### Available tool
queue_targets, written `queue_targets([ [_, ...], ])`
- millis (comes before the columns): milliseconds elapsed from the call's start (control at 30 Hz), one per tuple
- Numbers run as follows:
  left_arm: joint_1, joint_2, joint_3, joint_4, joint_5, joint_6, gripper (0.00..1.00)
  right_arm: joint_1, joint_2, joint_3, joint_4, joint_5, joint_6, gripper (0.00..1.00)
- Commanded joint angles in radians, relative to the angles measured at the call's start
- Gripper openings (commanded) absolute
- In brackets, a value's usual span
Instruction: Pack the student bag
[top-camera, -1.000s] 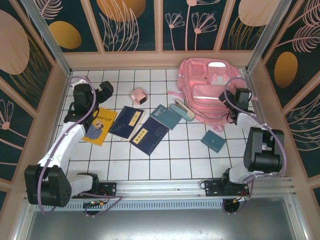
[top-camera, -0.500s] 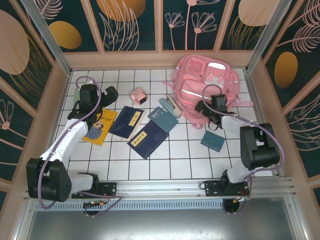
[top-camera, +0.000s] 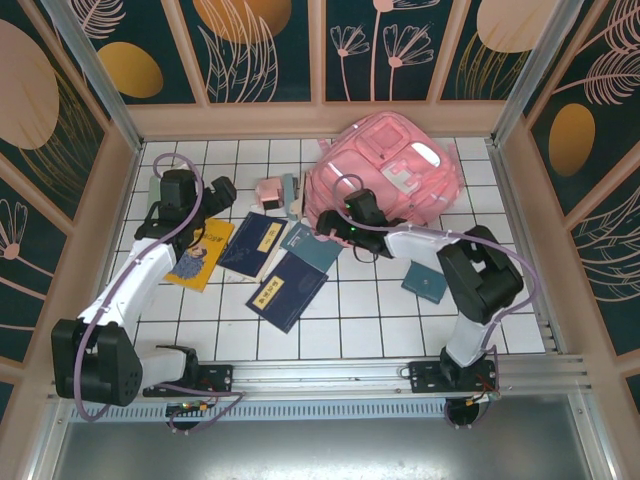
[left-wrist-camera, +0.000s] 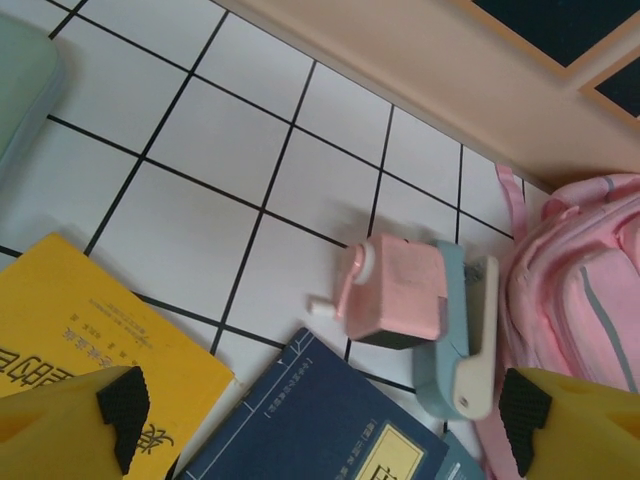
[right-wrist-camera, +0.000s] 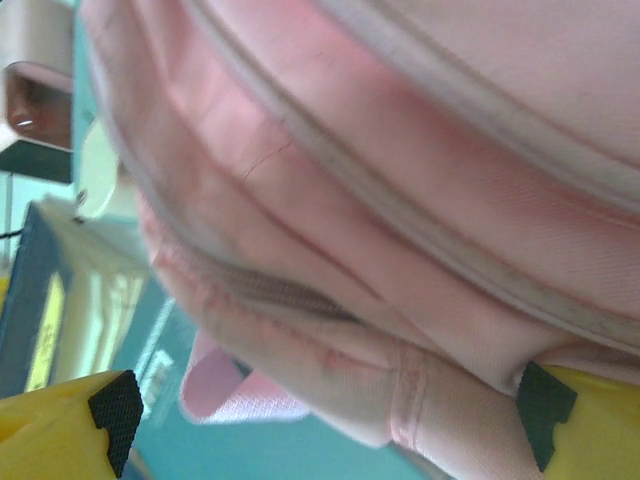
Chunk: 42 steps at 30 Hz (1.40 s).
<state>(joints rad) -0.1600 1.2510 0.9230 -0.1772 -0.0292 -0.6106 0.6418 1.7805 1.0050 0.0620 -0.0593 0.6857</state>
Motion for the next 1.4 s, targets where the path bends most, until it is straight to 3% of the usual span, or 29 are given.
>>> queue_targets([
  [0,-0.037,-0.021,0.003,-0.027,0.026,-0.032,0.9,0.038,0.022,0.046,-0.07,-0.067,0.009,0.99],
  [300,-0.241,0.124,0.108,-0.005,0.008,-0.133,0.85,-0.032,-0.187,0.025,-0.193,0.112,-0.065,0.98],
  [400,-0.325,0.22,0.169,0.01,0.002,-0.145,0.84,-0.088,-0.265,-0.03,-0.229,0.147,-0.079,0.9],
  [667,-0.523,0.455,0.339,0.004,-0.028,-0.132,0.82,-0.354,-0.524,-0.294,-0.177,0.079,-0.114,0.75],
  [733,-0.557,0.514,0.366,-0.001,-0.014,-0.134,0.8,-0.409,-0.555,-0.326,-0.181,0.078,-0.135,0.67],
  [800,-0.588,0.559,0.39,-0.015,-0.001,-0.139,0.75,-0.439,-0.56,-0.349,-0.184,0.056,-0.158,0.6],
  [900,-0.63,0.626,0.425,-0.052,0.009,-0.146,0.65,-0.457,-0.545,-0.378,-0.171,0.065,-0.18,0.42],
  [1100,-0.648,0.71,0.445,-0.087,-0.02,-0.161,0.6,-0.46,-0.497,-0.398,-0.15,0.116,-0.199,0.4],
  [1167,-0.648,0.733,0.458,-0.1,-0.061,-0.154,0.57,-0.46,-0.47,-0.392,-0.14,0.124,-0.218,0.36],
  [1367,-0.636,0.801,0.513,-0.159,-0.191,-0.113,0.48,-0.46,-0.374,-0.344,-0.129,0.161,-0.264,0.36],
])
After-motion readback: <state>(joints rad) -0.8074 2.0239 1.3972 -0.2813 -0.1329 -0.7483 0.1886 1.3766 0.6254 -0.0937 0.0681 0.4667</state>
